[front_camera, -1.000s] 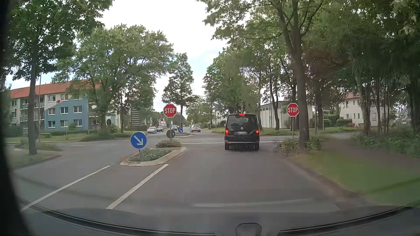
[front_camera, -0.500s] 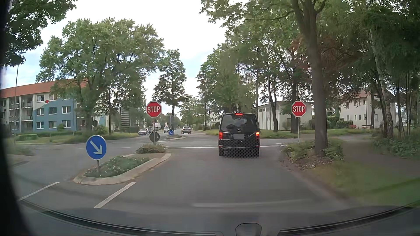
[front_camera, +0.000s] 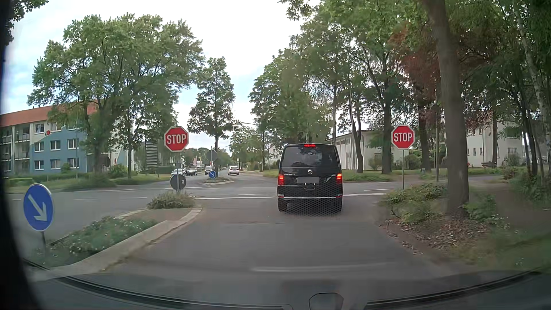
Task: Follow the waypoints while adhering to traffic rules and regulations
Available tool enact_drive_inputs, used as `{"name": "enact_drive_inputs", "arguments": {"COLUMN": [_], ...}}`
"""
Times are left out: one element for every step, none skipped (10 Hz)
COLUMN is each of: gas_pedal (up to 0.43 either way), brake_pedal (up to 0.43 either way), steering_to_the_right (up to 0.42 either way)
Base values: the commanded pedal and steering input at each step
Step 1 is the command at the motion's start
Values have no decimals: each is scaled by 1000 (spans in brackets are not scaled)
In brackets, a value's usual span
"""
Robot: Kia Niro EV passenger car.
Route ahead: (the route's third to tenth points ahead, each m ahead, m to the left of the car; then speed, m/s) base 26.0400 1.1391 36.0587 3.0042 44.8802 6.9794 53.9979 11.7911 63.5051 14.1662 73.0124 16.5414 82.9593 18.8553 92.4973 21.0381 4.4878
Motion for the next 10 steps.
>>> {"name": "enact_drive_inputs", "arguments": {"gas_pedal": [0, 0, 0, 0, 0, 0, 0, 0, 0, 0], "brake_pedal": [6, 6, 6, 6, 6, 6, 6, 6, 6, 6], "steering_to_the_right": [27, 26, 23, 20, 15, 14, 14, 13, 12, 12]}}
